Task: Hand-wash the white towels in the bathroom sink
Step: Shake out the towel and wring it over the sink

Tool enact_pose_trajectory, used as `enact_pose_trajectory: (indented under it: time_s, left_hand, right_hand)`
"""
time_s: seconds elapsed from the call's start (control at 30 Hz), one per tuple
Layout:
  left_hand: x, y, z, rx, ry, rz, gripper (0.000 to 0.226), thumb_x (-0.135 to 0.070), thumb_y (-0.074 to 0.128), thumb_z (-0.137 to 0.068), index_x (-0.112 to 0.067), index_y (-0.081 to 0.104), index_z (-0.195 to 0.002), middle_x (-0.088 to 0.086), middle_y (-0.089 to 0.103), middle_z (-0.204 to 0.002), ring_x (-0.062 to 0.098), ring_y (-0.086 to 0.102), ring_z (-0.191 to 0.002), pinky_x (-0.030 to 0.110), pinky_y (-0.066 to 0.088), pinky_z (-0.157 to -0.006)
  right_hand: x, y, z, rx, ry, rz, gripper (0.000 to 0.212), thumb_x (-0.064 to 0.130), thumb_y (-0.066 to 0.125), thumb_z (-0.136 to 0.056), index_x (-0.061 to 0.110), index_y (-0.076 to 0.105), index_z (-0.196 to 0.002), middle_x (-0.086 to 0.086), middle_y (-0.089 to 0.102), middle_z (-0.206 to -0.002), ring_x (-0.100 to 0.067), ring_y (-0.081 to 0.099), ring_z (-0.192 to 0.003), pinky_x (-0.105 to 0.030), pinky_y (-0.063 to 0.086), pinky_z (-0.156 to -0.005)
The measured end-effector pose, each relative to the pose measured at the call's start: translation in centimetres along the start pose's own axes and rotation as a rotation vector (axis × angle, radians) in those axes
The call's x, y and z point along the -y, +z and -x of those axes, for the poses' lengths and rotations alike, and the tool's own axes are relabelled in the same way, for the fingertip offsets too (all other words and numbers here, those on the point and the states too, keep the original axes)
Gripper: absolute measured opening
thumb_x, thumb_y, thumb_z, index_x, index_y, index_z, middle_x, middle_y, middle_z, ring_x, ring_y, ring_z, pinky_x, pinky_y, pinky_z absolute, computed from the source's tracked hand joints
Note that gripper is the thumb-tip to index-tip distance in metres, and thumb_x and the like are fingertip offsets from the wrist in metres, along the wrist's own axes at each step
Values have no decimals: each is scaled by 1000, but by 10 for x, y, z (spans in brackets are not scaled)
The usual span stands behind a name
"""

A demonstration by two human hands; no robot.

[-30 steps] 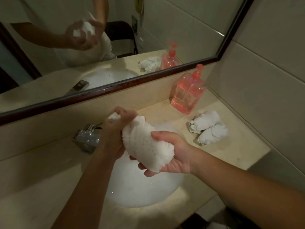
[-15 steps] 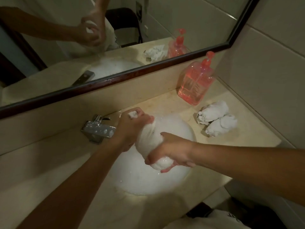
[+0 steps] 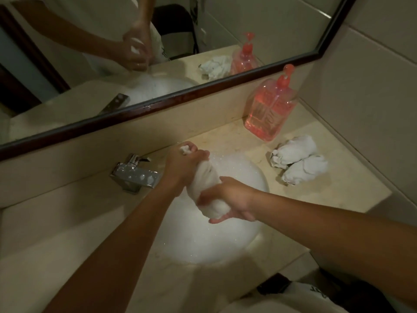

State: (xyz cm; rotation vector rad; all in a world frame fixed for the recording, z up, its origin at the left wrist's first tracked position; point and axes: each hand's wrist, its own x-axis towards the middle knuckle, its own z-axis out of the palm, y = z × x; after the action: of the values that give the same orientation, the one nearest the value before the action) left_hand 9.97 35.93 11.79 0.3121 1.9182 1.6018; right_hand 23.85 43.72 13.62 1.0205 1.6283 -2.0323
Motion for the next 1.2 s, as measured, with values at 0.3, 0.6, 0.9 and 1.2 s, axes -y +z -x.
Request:
enact_pose_trajectory:
  time_s: [0.3,0.6,0.9,1.2]
  left_hand:
    - [-22,42,12,-230,-244,24,73,-69,74,-82,-14,59,-127,5,68,-117,24,68,-100,37,56,-71]
    - [-10,37,11,-86,176,44,79,-57,84,-62,-25,64,-131,-8,72,-123,4,71,-109,19,56,-83]
    - [-18,97,-6,89,78,653,26,-17,84,-60,-16,61,-72,5,64,-76,28,71,-78,40,60,-66]
    - [-54,98,6,87,51,490,40,-16,88,-66,-17,49,-76,1,64,-71,22,70,-72,35,54,-67]
  right_hand:
    - [2,-37,-9,-320,-408,1143,136,52,96,-68,17,6,-164,-8,40,-154,-29,52,-135,-42,51,-108]
    - [22,-114,-16,424,-221,40,67,20,82,-59,17,64,-123,-6,72,-101,-23,71,-90,-38,61,-67]
    - [21,-158,-19,852,51,-242,89,37,93,-61,1,56,-133,-15,70,-110,-27,71,-88,-33,59,-65]
    - [74,-173,20,580,-34,407,43,5,86,-81,20,64,-115,0,75,-93,-19,73,-92,-36,63,-77]
